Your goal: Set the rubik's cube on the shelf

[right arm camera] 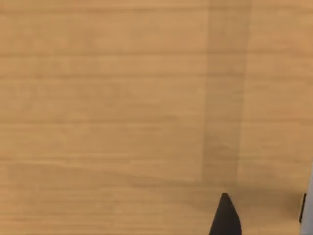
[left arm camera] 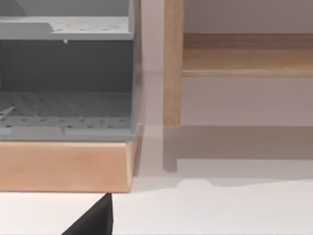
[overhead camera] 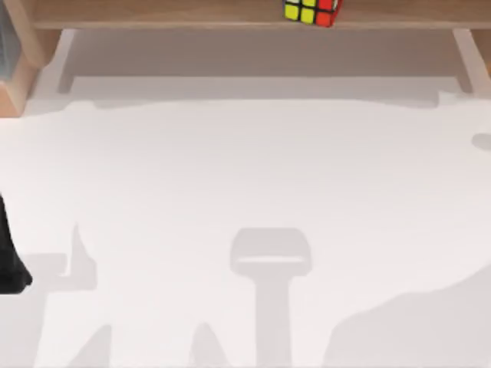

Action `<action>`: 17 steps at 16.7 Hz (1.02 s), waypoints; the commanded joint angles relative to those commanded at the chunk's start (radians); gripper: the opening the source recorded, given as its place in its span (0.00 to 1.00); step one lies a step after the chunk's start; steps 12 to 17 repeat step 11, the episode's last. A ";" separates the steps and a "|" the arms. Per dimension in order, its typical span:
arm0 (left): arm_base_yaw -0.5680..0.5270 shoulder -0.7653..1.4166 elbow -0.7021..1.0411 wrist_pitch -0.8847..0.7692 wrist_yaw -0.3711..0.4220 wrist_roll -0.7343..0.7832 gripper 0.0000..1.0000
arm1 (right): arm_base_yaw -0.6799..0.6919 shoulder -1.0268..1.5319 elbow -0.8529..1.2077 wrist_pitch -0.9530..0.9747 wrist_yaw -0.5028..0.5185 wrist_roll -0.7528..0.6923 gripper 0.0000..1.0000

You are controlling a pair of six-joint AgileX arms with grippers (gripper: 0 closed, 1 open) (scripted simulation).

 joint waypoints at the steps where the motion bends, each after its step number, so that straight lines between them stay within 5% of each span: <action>1: 0.000 0.000 0.000 0.000 0.000 0.000 1.00 | 0.000 0.000 0.000 0.000 0.000 0.000 0.68; 5: 0.000 0.000 0.000 0.000 0.000 0.000 1.00 | 0.000 0.000 0.000 0.000 0.000 0.000 0.98; 17: 0.000 0.000 0.000 0.000 0.000 0.000 1.00 | 0.000 0.000 0.000 0.000 0.000 0.000 1.00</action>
